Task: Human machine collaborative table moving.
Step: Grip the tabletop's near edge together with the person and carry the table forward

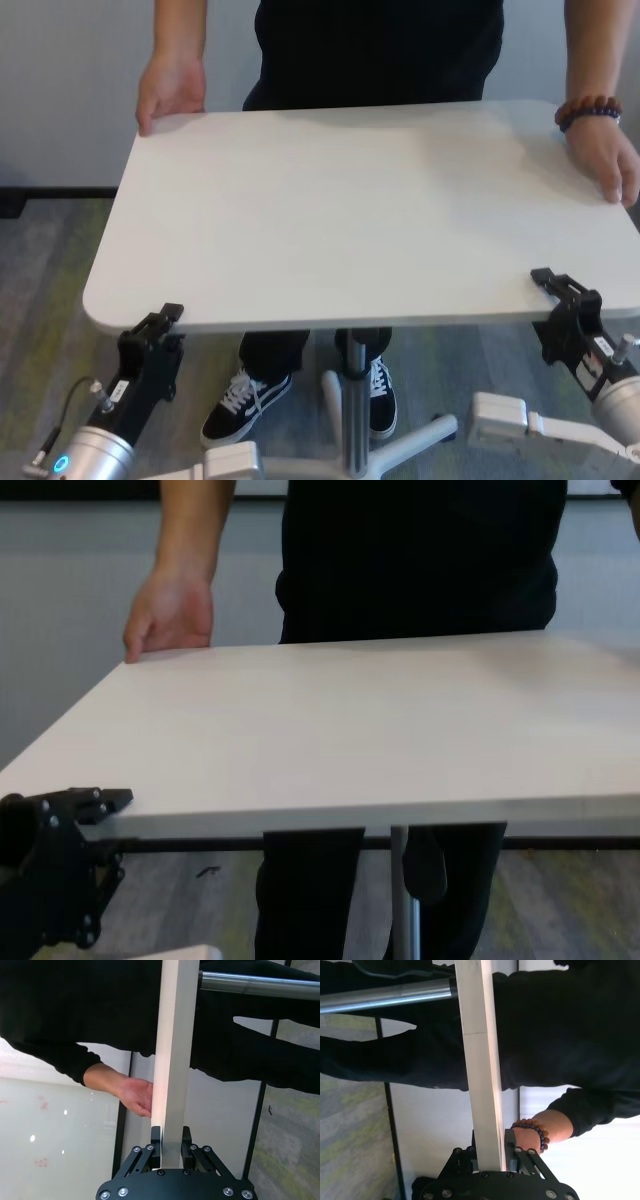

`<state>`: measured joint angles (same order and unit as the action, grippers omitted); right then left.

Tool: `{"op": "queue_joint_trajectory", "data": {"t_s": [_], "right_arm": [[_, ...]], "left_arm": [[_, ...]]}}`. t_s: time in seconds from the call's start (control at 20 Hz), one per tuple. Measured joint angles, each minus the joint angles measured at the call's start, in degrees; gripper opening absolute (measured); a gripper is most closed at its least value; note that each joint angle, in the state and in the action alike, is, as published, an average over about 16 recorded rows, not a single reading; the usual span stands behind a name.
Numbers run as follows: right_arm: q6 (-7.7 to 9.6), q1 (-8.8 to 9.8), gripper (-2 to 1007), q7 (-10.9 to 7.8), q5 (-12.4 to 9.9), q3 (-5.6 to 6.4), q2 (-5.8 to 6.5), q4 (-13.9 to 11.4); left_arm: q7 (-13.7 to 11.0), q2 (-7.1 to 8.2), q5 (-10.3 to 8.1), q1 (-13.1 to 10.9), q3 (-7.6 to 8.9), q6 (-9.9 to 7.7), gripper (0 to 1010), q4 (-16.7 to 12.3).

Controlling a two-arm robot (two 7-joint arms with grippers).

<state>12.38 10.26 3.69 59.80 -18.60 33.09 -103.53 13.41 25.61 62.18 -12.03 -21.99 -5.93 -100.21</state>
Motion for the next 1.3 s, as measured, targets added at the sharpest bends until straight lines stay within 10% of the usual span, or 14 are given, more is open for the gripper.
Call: {"op": "queue_joint_trajectory", "data": {"t_s": [1.3], "right_arm": [[-6.01, -17.55, 258, -2.98, 3.9, -6.14, -3.8, 15.1]], "left_arm": [[2.1, -4.14, -3.23, 12.6, -2.02, 3.72, 250, 12.4]]}}
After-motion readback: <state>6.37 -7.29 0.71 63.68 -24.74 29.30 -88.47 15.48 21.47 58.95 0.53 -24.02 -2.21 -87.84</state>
